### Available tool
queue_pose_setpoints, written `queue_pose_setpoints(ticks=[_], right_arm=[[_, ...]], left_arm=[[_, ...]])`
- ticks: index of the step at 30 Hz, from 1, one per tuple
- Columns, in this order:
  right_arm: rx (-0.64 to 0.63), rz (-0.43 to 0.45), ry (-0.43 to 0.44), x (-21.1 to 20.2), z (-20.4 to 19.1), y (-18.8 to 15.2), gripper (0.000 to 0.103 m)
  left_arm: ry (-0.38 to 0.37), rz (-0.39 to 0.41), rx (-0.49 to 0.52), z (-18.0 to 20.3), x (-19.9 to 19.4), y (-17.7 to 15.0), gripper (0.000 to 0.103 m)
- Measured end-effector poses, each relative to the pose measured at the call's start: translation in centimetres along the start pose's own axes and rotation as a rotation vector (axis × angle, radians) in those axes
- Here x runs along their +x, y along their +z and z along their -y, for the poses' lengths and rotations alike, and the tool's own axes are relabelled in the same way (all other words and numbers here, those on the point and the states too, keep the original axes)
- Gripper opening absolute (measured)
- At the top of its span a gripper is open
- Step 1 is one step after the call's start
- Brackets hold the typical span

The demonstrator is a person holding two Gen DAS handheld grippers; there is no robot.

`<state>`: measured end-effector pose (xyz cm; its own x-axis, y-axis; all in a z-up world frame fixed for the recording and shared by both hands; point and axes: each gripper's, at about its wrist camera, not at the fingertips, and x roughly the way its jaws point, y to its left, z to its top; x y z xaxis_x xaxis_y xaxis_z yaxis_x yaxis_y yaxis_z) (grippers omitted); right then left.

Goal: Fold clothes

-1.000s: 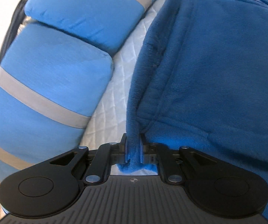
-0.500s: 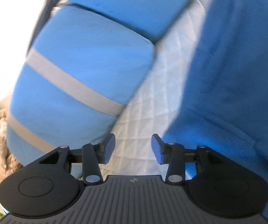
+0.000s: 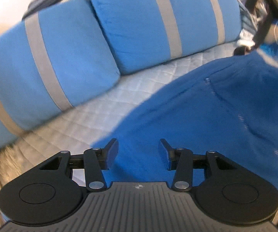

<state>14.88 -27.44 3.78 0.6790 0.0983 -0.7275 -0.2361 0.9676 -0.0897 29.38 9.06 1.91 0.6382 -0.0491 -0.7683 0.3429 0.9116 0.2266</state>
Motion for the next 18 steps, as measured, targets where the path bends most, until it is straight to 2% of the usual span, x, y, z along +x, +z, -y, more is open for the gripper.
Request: queue_pose_setpoints(ticks=[4, 7, 9, 10, 12, 16, 17, 18], right_arm=[[0.116, -0.015, 0.074, -1.4, 0.0, -1.5, 0.083], [0.145, 0.002, 0.141, -3.2, -1.0, -3.3, 0.078], [0.135, 0.012, 0.164, -3.6, -2.1, -4.5, 0.061], [0.121, 0.005, 0.164, -3.3, -2.7, -5.1, 0.057], [0.103, -0.033, 0.146, -2.2, -3.8, -6.4, 0.04], [0.22, -0.09, 0.117, 0.7, -4.0, -8.5, 0.042], [0.25, -0.089, 0.112, 1.1, -3.9, -8.7, 0.053], [0.274, -0.087, 0.102, 1.5, -3.9, -8.9, 0.053]], left_arm=[[-0.048, 0.04, -0.041, -0.3, -1.8, -2.3, 0.042], [-0.076, 0.041, -0.033, -0.1, -2.4, -4.2, 0.042], [-0.073, -0.006, -0.035, 0.1, -1.8, -5.7, 0.042], [-0.062, -0.028, -0.054, 0.0, -1.1, -6.5, 0.042], [-0.048, -0.065, -0.102, -0.1, 0.4, -7.9, 0.042], [-0.059, -0.09, -0.262, -1.3, 3.1, -9.9, 0.044], [-0.052, -0.082, -0.271, -1.3, 3.3, -9.9, 0.044], [-0.036, -0.074, -0.261, -1.0, 3.3, -9.9, 0.044]])
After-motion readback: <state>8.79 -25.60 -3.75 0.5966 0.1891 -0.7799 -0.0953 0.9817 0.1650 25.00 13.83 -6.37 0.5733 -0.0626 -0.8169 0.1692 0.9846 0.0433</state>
